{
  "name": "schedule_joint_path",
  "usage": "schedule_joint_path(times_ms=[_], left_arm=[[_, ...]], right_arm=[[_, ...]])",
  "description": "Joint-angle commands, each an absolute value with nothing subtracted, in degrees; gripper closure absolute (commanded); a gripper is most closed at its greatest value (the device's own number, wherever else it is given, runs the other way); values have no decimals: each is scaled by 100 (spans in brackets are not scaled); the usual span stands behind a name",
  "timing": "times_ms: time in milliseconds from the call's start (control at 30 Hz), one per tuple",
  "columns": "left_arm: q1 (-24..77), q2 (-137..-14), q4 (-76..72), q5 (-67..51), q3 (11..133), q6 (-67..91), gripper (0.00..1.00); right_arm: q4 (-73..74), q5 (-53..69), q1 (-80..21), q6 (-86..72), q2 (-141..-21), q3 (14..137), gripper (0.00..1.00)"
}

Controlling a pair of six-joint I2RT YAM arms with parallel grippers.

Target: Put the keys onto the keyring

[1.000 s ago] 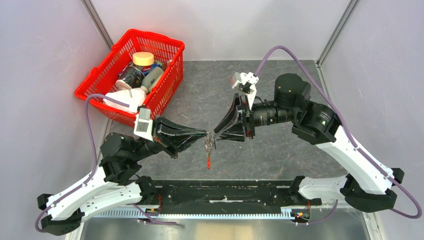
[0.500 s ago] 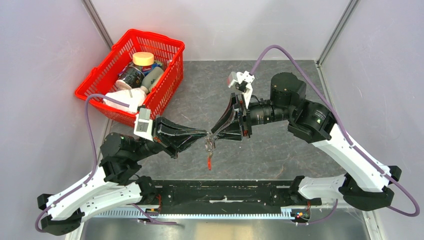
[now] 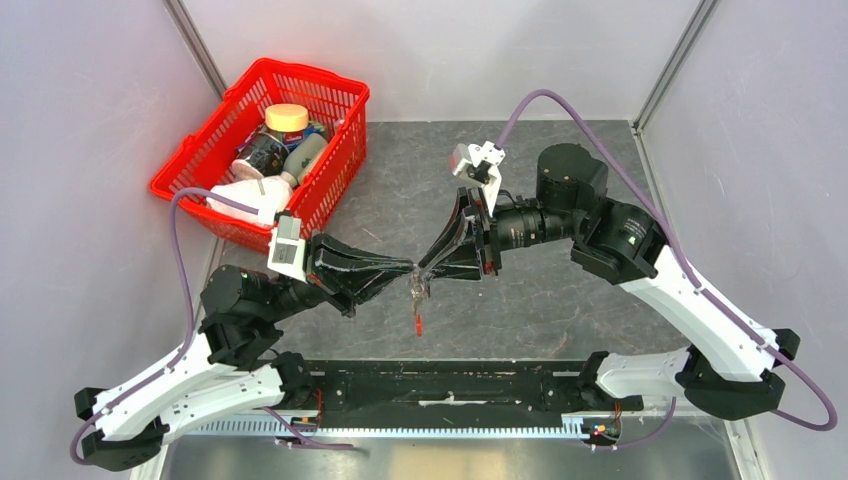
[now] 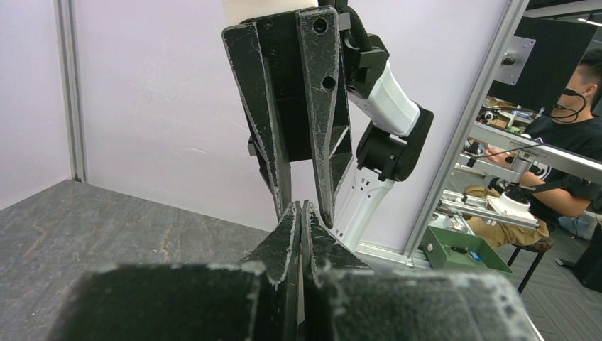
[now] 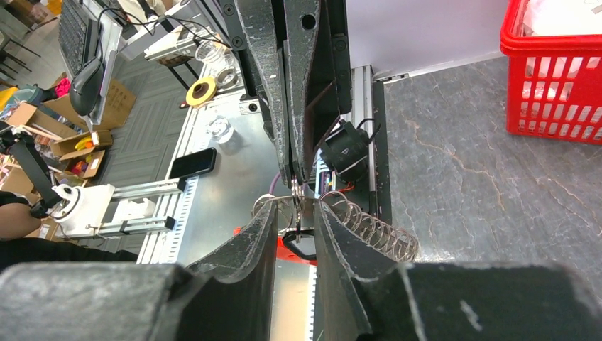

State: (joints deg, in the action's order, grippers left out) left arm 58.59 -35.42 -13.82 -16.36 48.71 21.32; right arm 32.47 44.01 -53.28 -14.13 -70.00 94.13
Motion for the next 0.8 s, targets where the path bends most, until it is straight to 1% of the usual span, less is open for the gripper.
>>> schedule_joint_path(times_ms=[0,100,300,333,433,533,600,767], left_arm=[[5840,-3472,-1767,-1487,4939,1945,98],[5844,-3460,-1766,-1479,4935,1946,98],[5844,-3448,-1766,-1468,4939,1942,98],[5843,-3445,-1766,-1477,4939,1942,98],[5843,-3447,-1758,-1485,4917,1949,98],[5838,-3405,-1674,-1480,4887,1957,98],[5844,-3415,-1500,-1513,4941,1955,98],[5843,-3478,-673,-1748,5298,2042,97]], right_arm=[[2984,4535,-5349,-1498,-7044,9370,68],[2962,4559,-5350,-1514,-7062,9358,69],[2955,4562,-5352,-1530,-7091,9384,76],[2958,4562,-5354,-1544,-7102,9393,80],[2962,4371,-5353,-1590,-7106,9447,100],[2925,4402,-5371,-1557,-7055,9416,100],[2773,4634,-5379,-1558,-6989,9332,100],[2888,4825,-5377,-1461,-6841,9268,100]])
